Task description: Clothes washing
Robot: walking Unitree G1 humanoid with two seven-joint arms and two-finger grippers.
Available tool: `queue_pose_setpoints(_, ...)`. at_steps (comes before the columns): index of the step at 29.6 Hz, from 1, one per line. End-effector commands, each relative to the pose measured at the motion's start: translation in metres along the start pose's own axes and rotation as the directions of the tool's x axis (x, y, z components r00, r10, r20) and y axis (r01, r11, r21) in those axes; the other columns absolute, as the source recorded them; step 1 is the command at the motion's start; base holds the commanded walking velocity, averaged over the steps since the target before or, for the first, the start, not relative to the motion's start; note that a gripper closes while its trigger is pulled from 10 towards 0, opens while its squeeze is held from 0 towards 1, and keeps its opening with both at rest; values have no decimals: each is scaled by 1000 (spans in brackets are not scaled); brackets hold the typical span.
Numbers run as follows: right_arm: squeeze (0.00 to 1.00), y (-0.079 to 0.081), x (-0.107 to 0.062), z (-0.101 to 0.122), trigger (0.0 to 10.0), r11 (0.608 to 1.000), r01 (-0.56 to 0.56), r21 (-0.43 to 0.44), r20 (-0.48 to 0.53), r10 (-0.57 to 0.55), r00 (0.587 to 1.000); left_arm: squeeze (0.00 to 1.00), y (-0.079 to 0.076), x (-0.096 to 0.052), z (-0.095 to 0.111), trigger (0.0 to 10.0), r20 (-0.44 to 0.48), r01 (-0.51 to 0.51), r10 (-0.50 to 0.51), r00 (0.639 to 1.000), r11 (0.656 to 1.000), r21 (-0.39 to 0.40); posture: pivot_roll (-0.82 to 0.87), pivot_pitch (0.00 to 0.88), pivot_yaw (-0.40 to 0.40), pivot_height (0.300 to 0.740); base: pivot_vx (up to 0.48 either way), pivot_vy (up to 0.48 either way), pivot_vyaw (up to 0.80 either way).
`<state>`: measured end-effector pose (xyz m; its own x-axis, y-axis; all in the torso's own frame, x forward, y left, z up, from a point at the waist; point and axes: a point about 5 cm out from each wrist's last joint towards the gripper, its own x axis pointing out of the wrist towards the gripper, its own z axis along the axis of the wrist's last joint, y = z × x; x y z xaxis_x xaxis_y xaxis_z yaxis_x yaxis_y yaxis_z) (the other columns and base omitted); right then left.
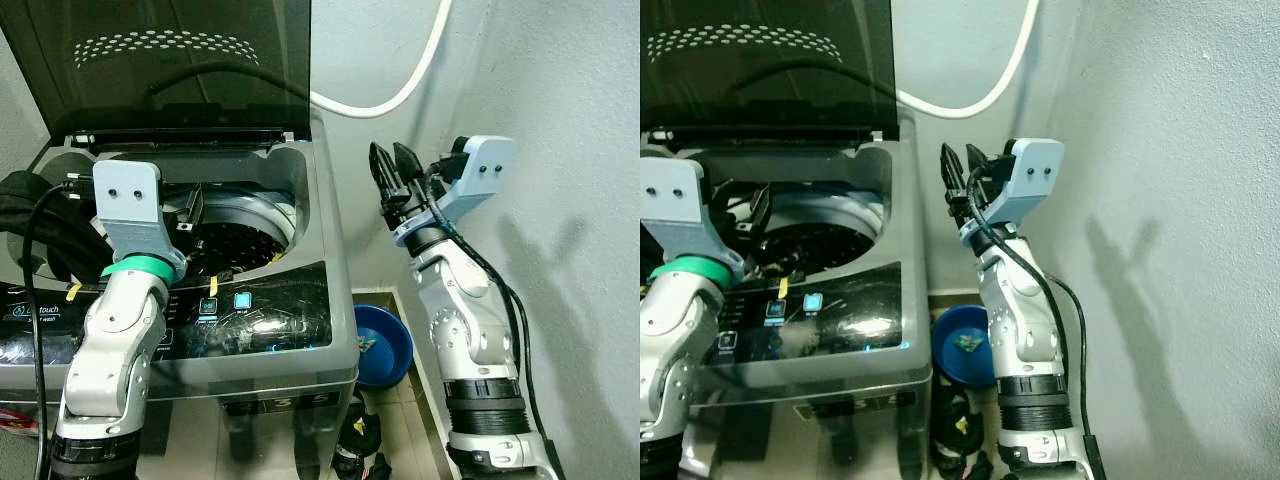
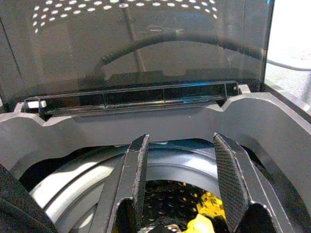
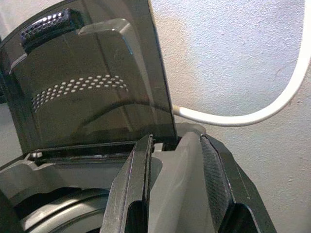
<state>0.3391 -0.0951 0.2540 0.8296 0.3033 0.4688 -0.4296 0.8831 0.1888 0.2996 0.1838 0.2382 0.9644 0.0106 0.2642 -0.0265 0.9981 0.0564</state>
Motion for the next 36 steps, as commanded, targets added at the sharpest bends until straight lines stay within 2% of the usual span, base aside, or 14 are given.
queue_pose_setpoints(1,0,1,-1,2,10000,1000,-7,6,1,7,1000,0,0,-3,-1,10000,4,-1,1,1000,1000,-19,127,15,27,740,-368,0,0)
queue_pose_setpoints(13,0,0,0,3,10000,1000,-10,13,-3,10,1000,0,1,-3,1,10000,12,-3,3,1000,1000,-23,127,23,25,740,-378,0,0)
queue_pose_setpoints(24,0,2,-1,2,10000,1000,-12,20,-12,13,1000,0,2,-4,0,10000,9,-4,4,1000,1000,-25,125,25,22,740,0,0,0)
queue_pose_setpoints(36,0,4,-1,-1,10000,1000,-5,-10,-24,5,1000,0,4,-5,1,10000,12,-13,14,1000,1000,-21,132,24,16,740,0,0,0)
